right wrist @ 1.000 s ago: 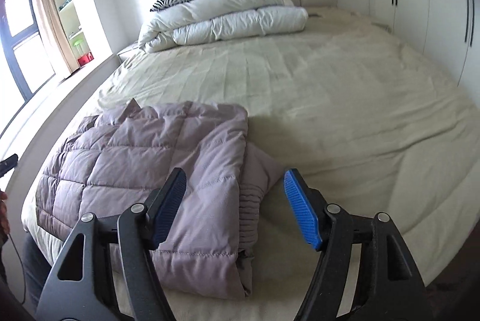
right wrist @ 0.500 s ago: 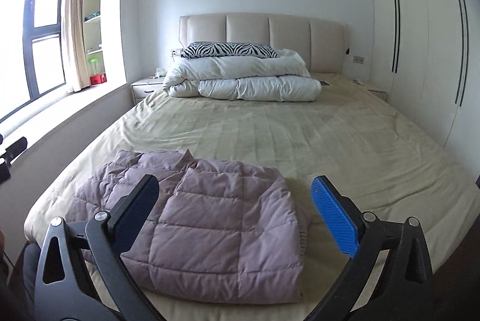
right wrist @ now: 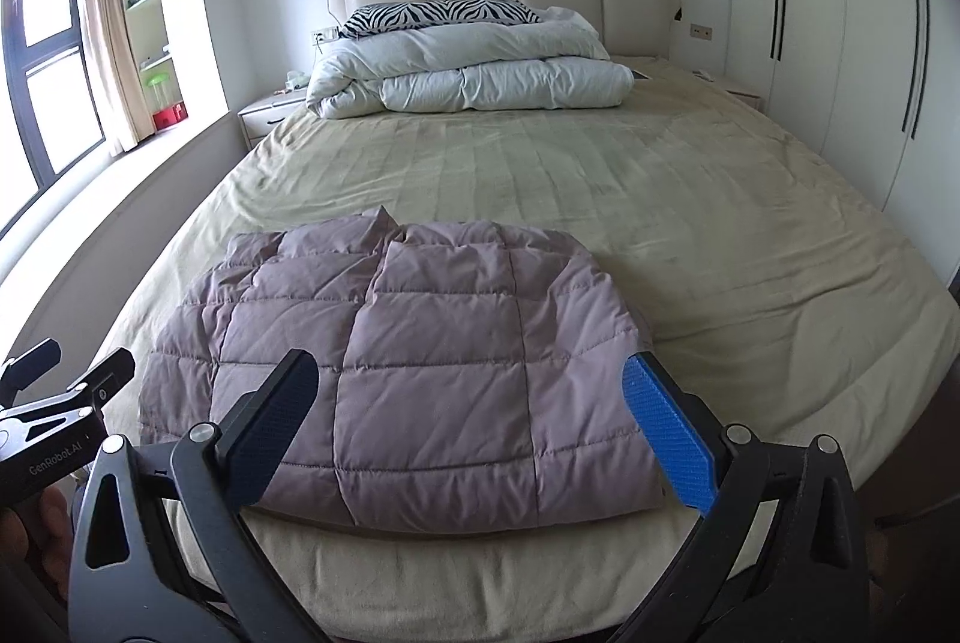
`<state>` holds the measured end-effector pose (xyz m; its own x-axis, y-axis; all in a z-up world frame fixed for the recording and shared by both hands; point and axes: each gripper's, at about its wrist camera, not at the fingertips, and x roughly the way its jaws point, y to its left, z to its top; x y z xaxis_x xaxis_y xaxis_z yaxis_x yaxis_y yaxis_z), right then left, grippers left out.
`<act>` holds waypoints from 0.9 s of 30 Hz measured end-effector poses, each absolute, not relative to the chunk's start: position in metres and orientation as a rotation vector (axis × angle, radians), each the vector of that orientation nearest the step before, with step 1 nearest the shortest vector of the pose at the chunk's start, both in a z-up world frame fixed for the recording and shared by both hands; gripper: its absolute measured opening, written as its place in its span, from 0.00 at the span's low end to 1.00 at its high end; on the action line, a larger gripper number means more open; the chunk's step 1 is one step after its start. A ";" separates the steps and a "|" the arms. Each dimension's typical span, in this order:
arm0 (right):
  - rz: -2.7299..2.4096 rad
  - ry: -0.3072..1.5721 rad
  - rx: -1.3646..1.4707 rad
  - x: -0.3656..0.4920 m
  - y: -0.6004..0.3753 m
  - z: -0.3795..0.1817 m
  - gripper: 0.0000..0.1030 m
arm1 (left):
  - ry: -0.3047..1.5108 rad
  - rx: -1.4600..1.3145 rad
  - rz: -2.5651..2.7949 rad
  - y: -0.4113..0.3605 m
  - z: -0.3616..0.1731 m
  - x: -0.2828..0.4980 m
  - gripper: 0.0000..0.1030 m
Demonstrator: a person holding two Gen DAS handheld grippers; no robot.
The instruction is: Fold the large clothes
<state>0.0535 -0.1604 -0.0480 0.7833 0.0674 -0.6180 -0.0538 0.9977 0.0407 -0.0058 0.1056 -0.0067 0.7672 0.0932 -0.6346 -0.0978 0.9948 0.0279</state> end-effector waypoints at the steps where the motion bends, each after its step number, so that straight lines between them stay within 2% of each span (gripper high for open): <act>1: 0.066 0.677 0.018 0.055 -0.158 -0.054 1.00 | 0.695 -0.001 0.105 0.105 -0.010 -0.004 1.00; 10: 0.063 0.716 -0.029 0.063 -0.145 -0.082 1.00 | 0.740 0.011 0.120 0.105 -0.035 0.001 1.00; 27: 0.056 0.699 -0.032 0.057 -0.145 -0.073 1.00 | 0.723 0.008 0.097 0.102 -0.027 -0.008 1.00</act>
